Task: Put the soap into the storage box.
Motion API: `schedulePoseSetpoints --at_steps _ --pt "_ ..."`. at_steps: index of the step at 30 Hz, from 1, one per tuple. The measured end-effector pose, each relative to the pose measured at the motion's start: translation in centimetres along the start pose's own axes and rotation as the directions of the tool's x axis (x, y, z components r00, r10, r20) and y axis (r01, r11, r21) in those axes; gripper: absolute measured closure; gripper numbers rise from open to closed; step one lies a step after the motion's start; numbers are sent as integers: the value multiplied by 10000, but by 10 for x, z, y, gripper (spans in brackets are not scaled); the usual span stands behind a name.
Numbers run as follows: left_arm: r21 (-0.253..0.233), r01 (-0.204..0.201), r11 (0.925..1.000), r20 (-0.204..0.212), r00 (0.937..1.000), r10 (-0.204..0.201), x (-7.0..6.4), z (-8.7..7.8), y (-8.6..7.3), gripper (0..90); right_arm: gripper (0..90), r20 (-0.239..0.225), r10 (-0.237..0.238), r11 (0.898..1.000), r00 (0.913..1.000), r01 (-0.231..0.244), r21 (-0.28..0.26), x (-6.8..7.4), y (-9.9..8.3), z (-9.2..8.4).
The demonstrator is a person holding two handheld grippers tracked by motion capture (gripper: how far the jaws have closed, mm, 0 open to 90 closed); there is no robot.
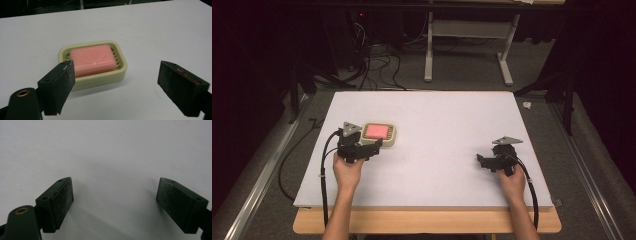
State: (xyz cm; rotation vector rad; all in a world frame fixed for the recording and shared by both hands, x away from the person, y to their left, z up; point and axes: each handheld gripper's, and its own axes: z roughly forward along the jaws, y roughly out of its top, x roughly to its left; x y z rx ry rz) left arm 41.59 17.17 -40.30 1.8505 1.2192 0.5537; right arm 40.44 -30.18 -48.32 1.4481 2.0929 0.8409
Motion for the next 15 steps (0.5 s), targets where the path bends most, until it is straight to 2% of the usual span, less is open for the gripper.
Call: schedulePoseSetpoints --at_steps 15 --pt "-227 -13 9997 300 9995 19 -6 -11 -5 153 148 0 0 10000 10000 0 -1 0 0 0"
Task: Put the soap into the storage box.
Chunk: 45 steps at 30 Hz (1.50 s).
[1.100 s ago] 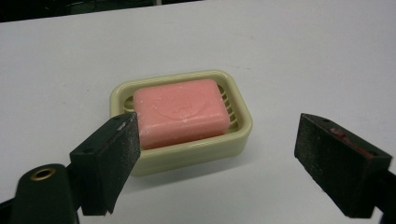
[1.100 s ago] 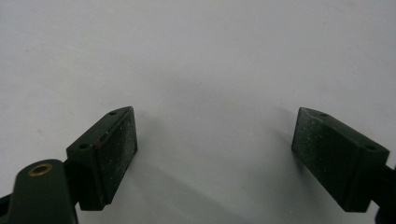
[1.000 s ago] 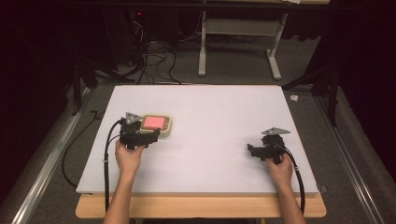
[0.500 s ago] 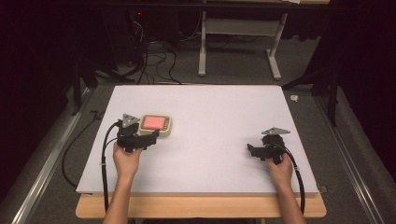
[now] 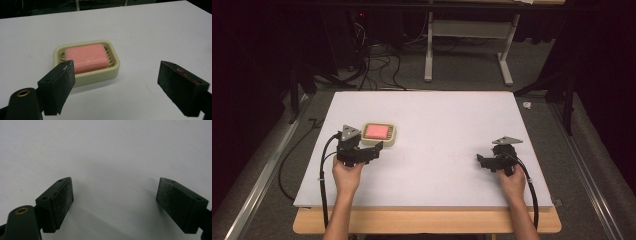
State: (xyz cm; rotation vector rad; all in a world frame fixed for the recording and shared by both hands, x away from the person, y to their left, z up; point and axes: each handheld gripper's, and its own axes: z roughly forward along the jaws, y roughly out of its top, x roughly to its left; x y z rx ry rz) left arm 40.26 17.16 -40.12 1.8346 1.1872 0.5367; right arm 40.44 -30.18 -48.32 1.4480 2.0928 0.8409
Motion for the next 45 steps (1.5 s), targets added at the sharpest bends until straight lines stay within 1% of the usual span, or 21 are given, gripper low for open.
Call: schedulePoseSetpoints --at_steps 4,5,10,11,16,21,28,31,35,45 --pt "-26 -54 10000 107 9999 55 -2 -4 -2 153 148 -1 2 10000 10000 -2 0 0 0 0" --pt "-70 -140 9999 106 9998 141 -2 -4 -2 153 148 0 -1 10000 10000 1 1 0 0 0" --pt "-28 -84 10000 158 9998 84 -3 -7 -4 153 148 0 -3 10000 10000 3 0 0 0 0" --pt "-26 -51 10000 229 9997 52 -3 -9 -5 153 148 0 0 10000 10000 0 1 0 0 0" --pt "1 -106 9999 312 9995 106 -4 -13 -8 151 148 0 -2 10000 10000 2 -1 0 0 0" --pt "99 -165 9998 286 9995 162 -4 -17 -10 150 148 0 -1 10000 10000 1 -2 0 0 0" --pt "-5 -129 9999 412 9991 129 -5 -22 -15 150 148 2 1 10000 10000 -1 0 0 0 0" --pt "45 -219 9997 433 9988 217 -5 -22 -17 147 148 1 0 10000 10000 0 1 0 0 0" --pt "113 -324 9994 571 9979 317 -7 -24 -20 146 149 3 -2 10000 10000 2 0 0 0 0" --pt "184 -317 9993 753 9967 302 -9 -24 -26 146 148 2 0 10000 10000 0 0 0 0 0"
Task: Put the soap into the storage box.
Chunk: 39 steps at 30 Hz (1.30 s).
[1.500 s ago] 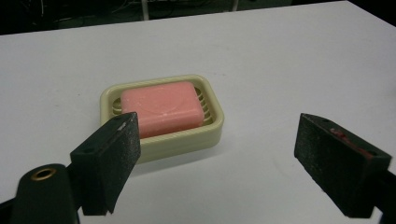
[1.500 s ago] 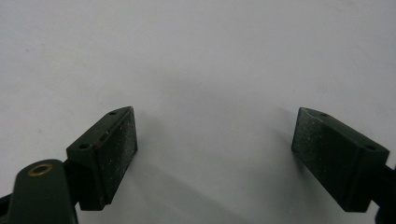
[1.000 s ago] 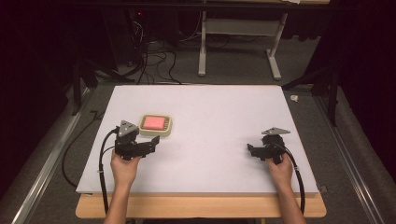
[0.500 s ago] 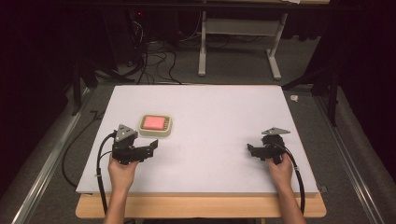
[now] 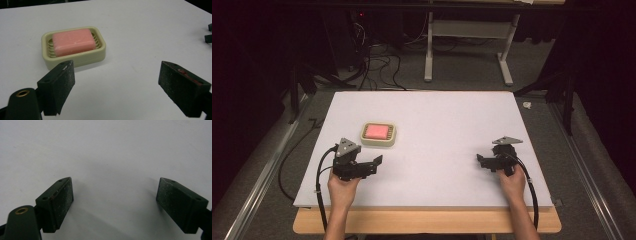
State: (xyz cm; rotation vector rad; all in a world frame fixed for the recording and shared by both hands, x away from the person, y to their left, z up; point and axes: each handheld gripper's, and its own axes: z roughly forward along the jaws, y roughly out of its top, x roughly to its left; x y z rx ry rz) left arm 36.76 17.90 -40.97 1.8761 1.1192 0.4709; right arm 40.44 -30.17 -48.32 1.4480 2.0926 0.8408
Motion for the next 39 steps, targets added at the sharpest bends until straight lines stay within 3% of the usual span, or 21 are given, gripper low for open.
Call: schedulePoseSetpoints --at_steps 21,39 --pt "285 68 9996 327 9994 -77 -9 15 -16 146 148 0 -2 10000 10000 2 -2 0 0 0" --pt "861 -421 9954 578 9976 372 -23 38 -24 148 148 1 1 10000 10000 -1 1 0 0 0"
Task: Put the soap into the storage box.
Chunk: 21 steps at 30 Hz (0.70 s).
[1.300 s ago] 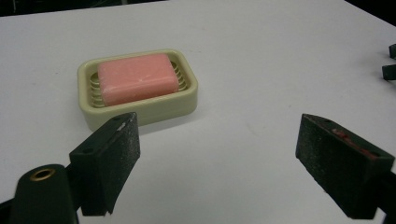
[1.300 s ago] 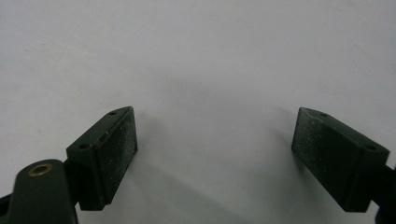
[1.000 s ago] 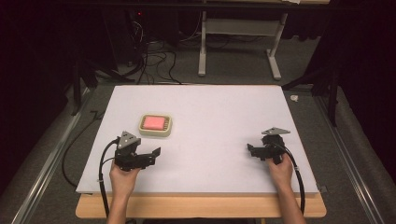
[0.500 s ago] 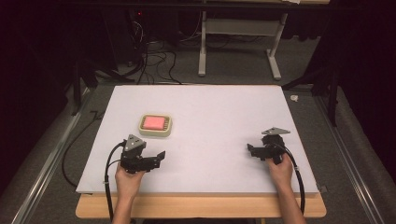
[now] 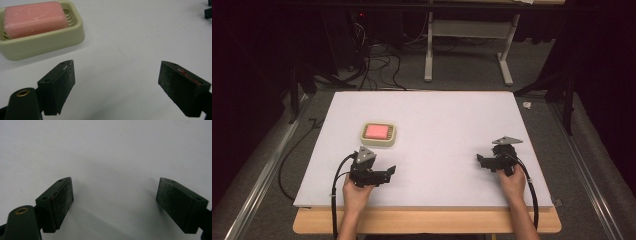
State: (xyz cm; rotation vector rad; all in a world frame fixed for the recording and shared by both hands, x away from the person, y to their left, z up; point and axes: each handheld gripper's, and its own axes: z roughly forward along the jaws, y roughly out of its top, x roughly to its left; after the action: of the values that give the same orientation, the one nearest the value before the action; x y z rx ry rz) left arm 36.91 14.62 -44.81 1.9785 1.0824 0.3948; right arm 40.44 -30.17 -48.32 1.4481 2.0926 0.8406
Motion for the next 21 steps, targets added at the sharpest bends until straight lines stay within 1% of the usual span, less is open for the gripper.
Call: schedulePoseSetpoints --at_steps 1,4,8,9,16,21 --pt "5 20 10000 38 10000 -20 -1 1 0 148 148 0 -4 10000 10000 4 -3 0 0 0" --pt "110 -92 9999 30 10000 92 -3 5 0 148 149 -2 -2 10000 10000 2 0 0 0 0" --pt "169 -60 9998 41 10000 60 -5 10 -2 148 148 -2 -4 10000 10000 4 0 0 0 0" --pt "236 -110 9997 25 9999 109 -6 13 -3 148 148 -2 0 10000 10000 0 0 0 0 0" --pt "283 -14 9996 -14 10000 14 -7 20 -7 149 148 -1 -2 10000 10000 2 0 0 0 0" --pt "571 -176 9982 -123 9998 183 -10 30 -10 149 148 -3 20 10000 10000 -20 7 0 0 0"
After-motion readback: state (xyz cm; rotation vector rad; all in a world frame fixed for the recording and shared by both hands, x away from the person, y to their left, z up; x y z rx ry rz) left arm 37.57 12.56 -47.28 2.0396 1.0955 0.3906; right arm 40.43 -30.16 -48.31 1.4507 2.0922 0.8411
